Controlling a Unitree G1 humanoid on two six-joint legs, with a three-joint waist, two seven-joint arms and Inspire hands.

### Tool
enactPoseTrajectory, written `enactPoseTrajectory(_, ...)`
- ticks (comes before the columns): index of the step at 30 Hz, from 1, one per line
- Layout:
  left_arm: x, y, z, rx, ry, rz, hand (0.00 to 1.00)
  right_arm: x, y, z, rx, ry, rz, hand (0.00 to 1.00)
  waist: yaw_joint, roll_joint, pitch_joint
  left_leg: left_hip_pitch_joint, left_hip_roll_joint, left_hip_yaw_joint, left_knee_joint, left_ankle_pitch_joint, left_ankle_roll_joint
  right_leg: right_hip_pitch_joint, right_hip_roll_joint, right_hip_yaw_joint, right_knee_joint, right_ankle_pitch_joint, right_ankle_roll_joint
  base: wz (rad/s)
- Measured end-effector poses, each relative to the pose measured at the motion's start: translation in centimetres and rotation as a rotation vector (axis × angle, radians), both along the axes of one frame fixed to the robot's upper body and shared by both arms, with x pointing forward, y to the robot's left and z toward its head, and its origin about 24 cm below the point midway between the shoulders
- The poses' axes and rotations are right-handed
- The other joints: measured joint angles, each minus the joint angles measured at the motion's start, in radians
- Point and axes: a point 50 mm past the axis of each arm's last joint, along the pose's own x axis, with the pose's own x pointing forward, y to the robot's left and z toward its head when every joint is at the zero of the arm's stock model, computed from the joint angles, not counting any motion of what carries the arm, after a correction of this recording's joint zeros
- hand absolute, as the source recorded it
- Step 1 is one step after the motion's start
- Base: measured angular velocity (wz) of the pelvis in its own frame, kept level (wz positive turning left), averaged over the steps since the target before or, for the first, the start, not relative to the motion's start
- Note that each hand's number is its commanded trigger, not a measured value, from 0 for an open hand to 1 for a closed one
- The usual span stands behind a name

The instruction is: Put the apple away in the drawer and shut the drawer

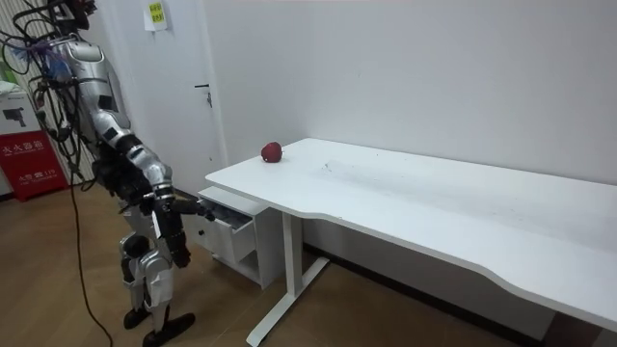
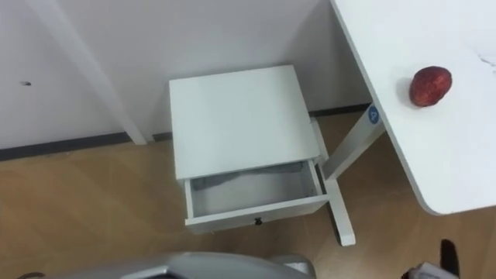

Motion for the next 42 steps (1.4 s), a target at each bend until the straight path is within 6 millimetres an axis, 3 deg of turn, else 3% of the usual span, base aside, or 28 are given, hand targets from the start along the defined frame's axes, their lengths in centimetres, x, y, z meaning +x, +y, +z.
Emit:
enactPoseTrajectory(5, 1.1, 0.7, 0.4, 0.020, -0.033, -0.018, 0.00, 2.5, -2.6, 3.5, -0.124, -0.024, -0.027, 0.00, -0.003, -0.016, 0.0021, -0.016, 0.000, -0.004, -0.004, 0.000, -0.001, -0.011, 0.000, -0.006, -0.001, 0.000, 0.000, 0.02)
enactPoseTrajectory(13, 1.2, 0.8, 0.5, 0.015, -0.035, -0.055, 0.00, 5.3, -5.4, 9.9, -0.426, 0.034, 0.031, 0.00, -0.005, -0.016, 0.0061, -0.032, 0.000, -0.011, 0.000, 0.002, -0.001, -0.025, 0.000, -0.007, -0.003, 0.000, 0.000, 0.04)
enactPoseTrajectory(19, 1.6, 0.8, 0.5, 0.015, -0.040, -0.101, 0.00, 6.9, -6.1, 14.6, -0.696, 0.144, 0.099, 0.00, 0.006, -0.016, 0.0075, -0.042, 0.000, -0.012, 0.000, 0.003, -0.001, -0.035, 0.000, -0.008, -0.004, 0.000, 0.000, 0.00)
enactPoseTrajectory(23, 1.6, 0.5, 0.4, 0.007, -0.029, -0.121, 0.00, 8.6, -5.1, 16.7, -0.893, 0.230, 0.242, 0.00, 0.011, -0.018, 0.0082, -0.043, 0.001, -0.011, 0.000, 0.003, -0.001, -0.036, 0.000, -0.009, -0.004, 0.000, 0.000, 0.00)
enactPoseTrajectory(29, 1.5, 0.3, 0.3, -0.003, -0.016, -0.138, 0.00, 10.5, -3.8, 17.2, -1.044, 0.278, 0.460, 0.00, 0.036, -0.019, 0.0054, -0.039, 0.002, -0.006, 0.000, 0.003, -0.001, -0.035, 0.000, -0.006, -0.005, 0.000, 0.000, -0.02)
enactPoseTrajectory(35, 1.1, 0.2, 0.3, 0.001, 0.005, -0.164, 0.00, 12.4, -2.3, 15.1, -1.020, 0.242, 0.759, 0.00, 0.051, -0.019, 0.0066, -0.036, 0.002, -0.006, 0.002, 0.003, -0.001, -0.034, -0.001, -0.009, -0.006, 0.000, 0.000, 0.00)
enactPoseTrajectory(42, 1.3, 0.2, 0.4, 0.010, -0.005, -0.167, 0.00, 13.1, -1.8, 14.7, -1.048, 0.207, 0.905, 0.00, 0.061, -0.024, 0.0094, -0.027, 0.002, -0.006, 0.004, 0.003, -0.001, -0.021, -0.002, -0.013, -0.008, 0.000, 0.000, 0.00)
